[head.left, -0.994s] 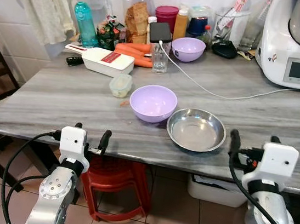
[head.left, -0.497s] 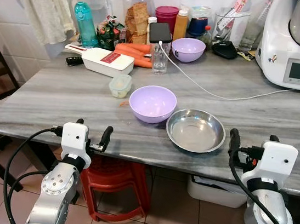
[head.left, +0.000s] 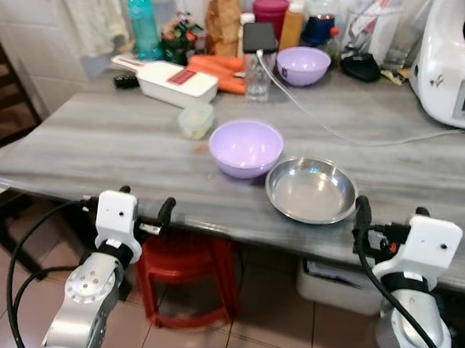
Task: Setting the table
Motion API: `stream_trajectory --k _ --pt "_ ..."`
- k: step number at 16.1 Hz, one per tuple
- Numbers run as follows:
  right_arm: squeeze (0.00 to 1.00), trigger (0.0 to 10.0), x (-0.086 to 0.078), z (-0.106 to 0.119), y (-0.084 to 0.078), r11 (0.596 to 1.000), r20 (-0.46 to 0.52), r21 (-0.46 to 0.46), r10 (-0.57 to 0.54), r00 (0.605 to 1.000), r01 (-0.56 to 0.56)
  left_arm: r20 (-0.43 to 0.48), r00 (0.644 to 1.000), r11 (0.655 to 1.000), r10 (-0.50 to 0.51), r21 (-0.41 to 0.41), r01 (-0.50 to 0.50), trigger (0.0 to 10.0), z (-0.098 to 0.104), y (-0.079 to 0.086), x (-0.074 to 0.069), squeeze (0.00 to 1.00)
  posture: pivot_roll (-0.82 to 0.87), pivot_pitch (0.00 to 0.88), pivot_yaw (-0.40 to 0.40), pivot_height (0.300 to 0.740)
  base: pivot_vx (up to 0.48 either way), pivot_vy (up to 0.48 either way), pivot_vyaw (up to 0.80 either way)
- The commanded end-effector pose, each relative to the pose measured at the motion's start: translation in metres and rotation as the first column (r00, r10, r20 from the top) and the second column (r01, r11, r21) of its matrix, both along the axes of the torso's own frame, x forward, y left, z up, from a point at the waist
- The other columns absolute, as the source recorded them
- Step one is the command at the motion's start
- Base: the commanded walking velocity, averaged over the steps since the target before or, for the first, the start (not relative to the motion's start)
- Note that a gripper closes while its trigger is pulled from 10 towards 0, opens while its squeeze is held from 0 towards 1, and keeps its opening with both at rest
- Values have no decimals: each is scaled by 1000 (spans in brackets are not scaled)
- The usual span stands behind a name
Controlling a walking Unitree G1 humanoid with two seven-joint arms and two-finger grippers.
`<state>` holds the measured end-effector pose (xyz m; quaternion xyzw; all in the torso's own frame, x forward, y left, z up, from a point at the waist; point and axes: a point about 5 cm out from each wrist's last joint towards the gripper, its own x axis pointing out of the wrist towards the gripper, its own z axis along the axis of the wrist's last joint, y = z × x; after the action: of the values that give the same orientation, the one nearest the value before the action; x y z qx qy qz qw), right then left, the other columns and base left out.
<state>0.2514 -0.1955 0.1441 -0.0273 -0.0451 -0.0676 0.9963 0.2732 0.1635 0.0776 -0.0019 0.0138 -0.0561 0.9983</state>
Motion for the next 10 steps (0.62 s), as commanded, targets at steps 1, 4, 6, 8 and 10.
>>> stream_trajectory --k 1,4,6,8,10 --pt "0 10000 1 -2 0 1000 -12 22 -11 1000 11 -9 1000 1000 9 20 -9 10000 0 3 1 0 -155 0 135 740 -292 0 0" --pt "0 10000 3 -4 -3 999 -28 27 -27 999 27 -8 1000 1000 7 19 -6 10000 0 2 2 0 -155 0 134 740 -291 0 0" --pt "0 10000 5 -3 -4 999 -21 -4 -49 999 49 -8 1000 1000 4 20 -4 10000 0 2 3 0 -155 0 134 740 -289 0 0" --pt "0 10000 5 -5 -4 998 -17 -18 -55 998 54 -10 1000 1000 3 21 -3 10000 0 2 3 0 -153 0 135 740 -289 0 0" --pt "0 10000 6 -6 -4 999 -21 -6 -51 998 51 -11 1000 1000 0 23 0 10000 -1 2 3 0 -152 0 135 740 -292 0 0"
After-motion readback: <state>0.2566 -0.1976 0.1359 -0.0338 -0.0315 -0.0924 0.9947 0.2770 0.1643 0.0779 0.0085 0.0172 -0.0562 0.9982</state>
